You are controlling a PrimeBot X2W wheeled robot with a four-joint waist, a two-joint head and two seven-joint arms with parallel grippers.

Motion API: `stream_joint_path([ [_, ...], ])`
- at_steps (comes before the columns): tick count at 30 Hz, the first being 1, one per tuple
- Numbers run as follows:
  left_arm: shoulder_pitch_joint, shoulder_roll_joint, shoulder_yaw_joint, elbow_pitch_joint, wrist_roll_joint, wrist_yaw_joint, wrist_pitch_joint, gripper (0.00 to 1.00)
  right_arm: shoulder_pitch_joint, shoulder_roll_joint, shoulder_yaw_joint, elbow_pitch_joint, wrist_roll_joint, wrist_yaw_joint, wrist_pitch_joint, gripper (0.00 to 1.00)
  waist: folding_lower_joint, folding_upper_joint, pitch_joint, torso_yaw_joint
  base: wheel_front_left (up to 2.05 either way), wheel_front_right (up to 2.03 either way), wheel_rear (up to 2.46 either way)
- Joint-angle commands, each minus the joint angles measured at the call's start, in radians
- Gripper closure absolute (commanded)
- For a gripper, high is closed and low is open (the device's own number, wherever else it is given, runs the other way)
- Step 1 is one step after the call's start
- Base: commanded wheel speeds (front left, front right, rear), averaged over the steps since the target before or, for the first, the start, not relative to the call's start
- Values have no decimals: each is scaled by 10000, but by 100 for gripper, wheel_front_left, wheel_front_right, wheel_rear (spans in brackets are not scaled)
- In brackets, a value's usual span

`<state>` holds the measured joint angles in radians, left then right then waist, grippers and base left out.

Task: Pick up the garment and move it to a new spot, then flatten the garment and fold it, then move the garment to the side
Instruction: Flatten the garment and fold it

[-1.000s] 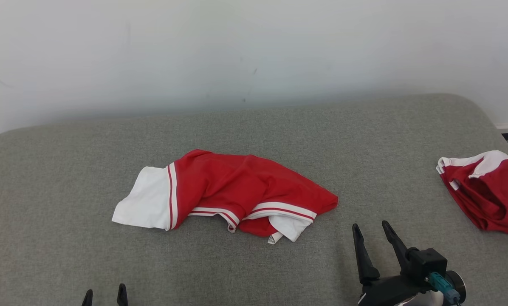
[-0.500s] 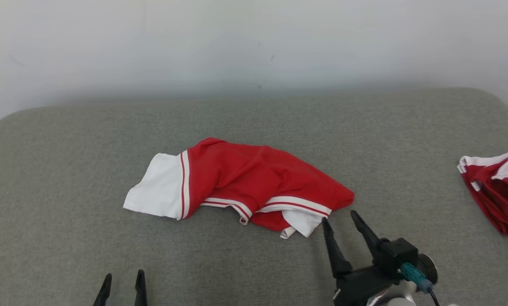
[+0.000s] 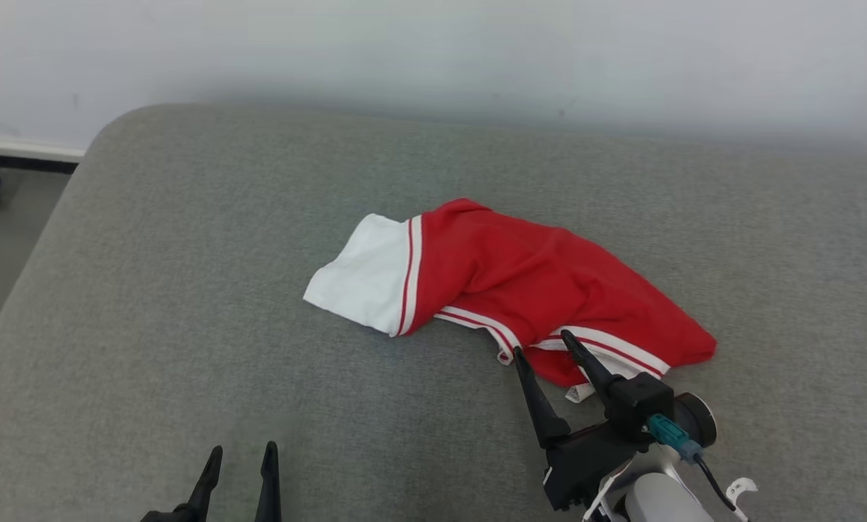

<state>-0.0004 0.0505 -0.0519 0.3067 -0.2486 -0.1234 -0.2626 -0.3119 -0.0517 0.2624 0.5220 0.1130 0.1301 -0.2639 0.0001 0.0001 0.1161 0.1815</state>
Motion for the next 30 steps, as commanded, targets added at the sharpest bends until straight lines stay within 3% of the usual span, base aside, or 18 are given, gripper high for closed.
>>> stream_joint_path([
  [1, -9, -7, -20, -35, -107, 25, -30, 0, -140, -23, -81, 78, -33, 8, 1, 0, -1, -1, 505, 943, 0, 0, 0],
  [7, -20, -8, -217, -174, -318, 163, -30, 0, -308, -136, -552, 264, -359, 8, 0, 0, -1, -1, 857, 1609, 0, 0, 0],
  [20, -303, -6, -628, -363, -792, 362, -30, 0, -471, -282, -1058, 521, -777, 8, 3, 0, -1, -1, 1504, 1722, 0, 0, 0],
  [21, -328, -5, -669, -357, -838, 380, -30, 0, -486, -289, -1103, 574, -819, 8, 5, 15, -1, -1, 1533, 1714, 0, 0, 0],
  [23, -410, -5, -745, -360, -875, 429, -30, 0, -496, -289, -1159, 629, -886, 8, 6, 15, -1, -1, 1581, 1696, 0, 0, 0],
  [24, -441, -5, -771, -357, -867, 430, -30, 0, -502, -288, -1190, 646, -916, 8, 6, 29, -1, -1, 1594, 1687, 0, 0, 0],
  [26, -452, -5, -799, -350, -874, 439, -30, 0, -519, -279, -1227, 672, -943, 8, 8, 71, -1, -1, 1599, 1663, 0, 0, 0],
  [27, -437, -5, -803, -343, -879, 450, -30, 0, -528, -272, -1242, 665, -929, 8, 8, 100, -1, -1, 1593, 1649, 0, 0, 0],
  [30, -392, -5, -780, -304, -856, 457, -30, 0, -520, -238, -1273, 526, -882, 8, 6, 100, -1, -1, 1548, 1603, 0, 0, 0],
])
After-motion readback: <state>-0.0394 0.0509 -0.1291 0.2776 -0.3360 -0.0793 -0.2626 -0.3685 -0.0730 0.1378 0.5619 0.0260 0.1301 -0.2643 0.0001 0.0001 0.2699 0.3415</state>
